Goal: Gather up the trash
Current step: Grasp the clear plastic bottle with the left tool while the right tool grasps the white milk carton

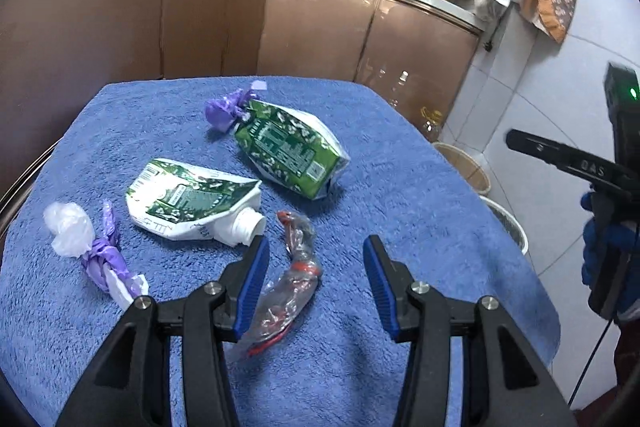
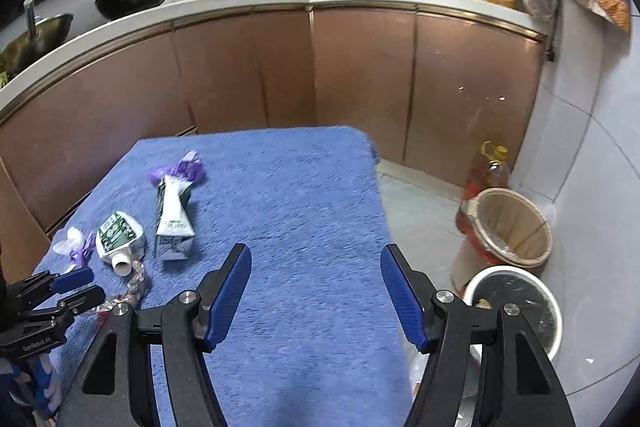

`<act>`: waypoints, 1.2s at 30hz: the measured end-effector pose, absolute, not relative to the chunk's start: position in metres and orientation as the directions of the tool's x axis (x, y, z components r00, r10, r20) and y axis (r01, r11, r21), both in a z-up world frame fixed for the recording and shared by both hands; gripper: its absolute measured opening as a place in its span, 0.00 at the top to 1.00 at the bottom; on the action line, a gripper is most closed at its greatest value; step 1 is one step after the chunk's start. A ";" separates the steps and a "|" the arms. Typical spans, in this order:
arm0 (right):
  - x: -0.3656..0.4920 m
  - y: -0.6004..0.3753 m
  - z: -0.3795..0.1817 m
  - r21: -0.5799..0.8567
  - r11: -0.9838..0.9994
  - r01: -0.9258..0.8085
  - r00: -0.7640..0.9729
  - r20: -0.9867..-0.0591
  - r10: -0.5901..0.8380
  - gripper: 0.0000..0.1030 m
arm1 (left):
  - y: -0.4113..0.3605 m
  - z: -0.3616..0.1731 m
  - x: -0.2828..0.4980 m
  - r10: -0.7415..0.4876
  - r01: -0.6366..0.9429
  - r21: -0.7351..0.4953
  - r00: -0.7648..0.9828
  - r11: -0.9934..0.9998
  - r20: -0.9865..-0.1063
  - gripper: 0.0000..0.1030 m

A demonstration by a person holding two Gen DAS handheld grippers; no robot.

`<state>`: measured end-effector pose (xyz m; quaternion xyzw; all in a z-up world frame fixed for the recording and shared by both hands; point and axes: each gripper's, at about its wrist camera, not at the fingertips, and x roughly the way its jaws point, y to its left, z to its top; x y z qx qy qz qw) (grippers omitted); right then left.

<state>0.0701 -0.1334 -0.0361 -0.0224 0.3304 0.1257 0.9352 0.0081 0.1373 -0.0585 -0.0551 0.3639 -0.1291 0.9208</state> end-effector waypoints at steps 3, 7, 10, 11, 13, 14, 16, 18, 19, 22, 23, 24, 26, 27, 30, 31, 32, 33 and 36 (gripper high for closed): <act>0.077 -0.120 -0.045 0.047 0.956 -0.291 0.726 -0.640 0.252 0.37 | 0.131 -0.066 0.013 -0.280 0.216 -0.180 0.681 0.960 -0.676 0.54; 0.087 -0.102 -0.050 0.054 0.938 -0.341 0.695 -0.658 0.291 0.36 | 0.128 -0.080 0.019 -0.269 0.204 -0.178 0.656 0.963 -0.705 0.55; 0.094 -0.090 -0.051 0.055 0.922 -0.383 0.674 -0.666 0.319 0.33 | 0.134 -0.090 0.021 -0.268 0.180 -0.199 0.639 0.963 -0.721 0.55; 0.097 -0.085 -0.052 0.058 0.916 -0.397 0.666 -0.668 0.331 0.33 | 0.136 -0.091 0.022 -0.274 0.175 -0.211 0.636 0.962 -0.721 0.55; 0.102 -0.077 -0.054 0.072 0.906 -0.417 0.649 -0.674 0.353 0.33 | 0.141 -0.092 0.021 -0.291 0.173 -0.235 0.635 0.956 -0.716 0.58; 0.104 -0.072 -0.056 0.081 0.902 -0.424 0.641 -0.676 0.362 0.33 | 0.142 -0.093 0.021 -0.296 0.174 -0.241 0.633 0.955 -0.715 0.63; 0.110 -0.062 -0.060 0.105 0.889 -0.445 0.619 -0.682 0.390 0.33 | 0.143 -0.095 0.022 -0.304 0.175 -0.251 0.624 0.952 -0.720 0.70; 0.115 -0.053 -0.062 0.119 0.878 -0.464 0.602 -0.685 0.410 0.33 | 0.143 -0.098 0.023 -0.320 0.179 -0.268 0.611 0.947 -0.724 0.78; 0.119 -0.047 -0.063 0.125 0.871 -0.475 0.592 -0.687 0.421 0.32 | 0.144 -0.098 0.023 -0.327 0.179 -0.277 0.610 0.944 -0.721 0.79; 0.130 -0.032 -0.065 0.153 0.850 -0.503 0.562 -0.690 0.457 0.31 | 0.146 -0.099 0.023 -0.343 0.178 -0.297 0.608 0.938 -0.716 0.81; 0.134 -0.027 -0.066 0.162 0.844 -0.512 0.552 -0.691 0.468 0.30 | 0.147 -0.100 0.023 -0.347 0.178 -0.304 0.608 0.936 -0.714 0.81; 0.140 -0.022 -0.068 0.173 0.836 -0.521 0.538 -0.693 0.479 0.29 | 0.148 -0.100 0.023 -0.353 0.177 -0.312 0.608 0.934 -0.712 0.81; 0.150 -0.013 -0.073 0.186 0.826 -0.532 0.517 -0.700 0.492 0.29 | 0.151 -0.101 0.025 -0.362 0.175 -0.326 0.607 0.929 -0.708 0.81; 0.154 -0.010 -0.075 0.191 0.822 -0.537 0.508 -0.705 0.496 0.29 | 0.151 -0.101 0.025 -0.365 0.175 -0.330 0.607 0.928 -0.706 0.81; 0.169 0.003 -0.088 0.222 0.803 -0.553 0.461 -0.722 0.516 0.29 | 0.150 -0.102 0.026 -0.365 0.175 -0.329 0.607 0.928 -0.706 0.81; 0.173 0.005 -0.091 0.233 0.799 -0.554 0.447 -0.726 0.522 0.29 | 0.150 -0.102 0.026 -0.364 0.174 -0.329 0.608 0.928 -0.706 0.81; 0.177 0.007 -0.094 0.242 0.796 -0.555 0.435 -0.731 0.526 0.29 | 0.150 -0.102 0.026 -0.364 0.175 -0.328 0.608 0.928 -0.706 0.81; 0.181 0.010 -0.097 0.250 0.791 -0.558 0.424 -0.734 0.530 0.29 | 0.150 -0.102 0.026 -0.364 0.176 -0.327 0.607 0.928 -0.706 0.81; 0.191 0.018 -0.103 0.272 0.773 -0.573 0.387 -0.741 0.548 0.29 | 0.150 -0.103 0.027 -0.369 0.178 -0.332 0.604 0.926 -0.706 0.81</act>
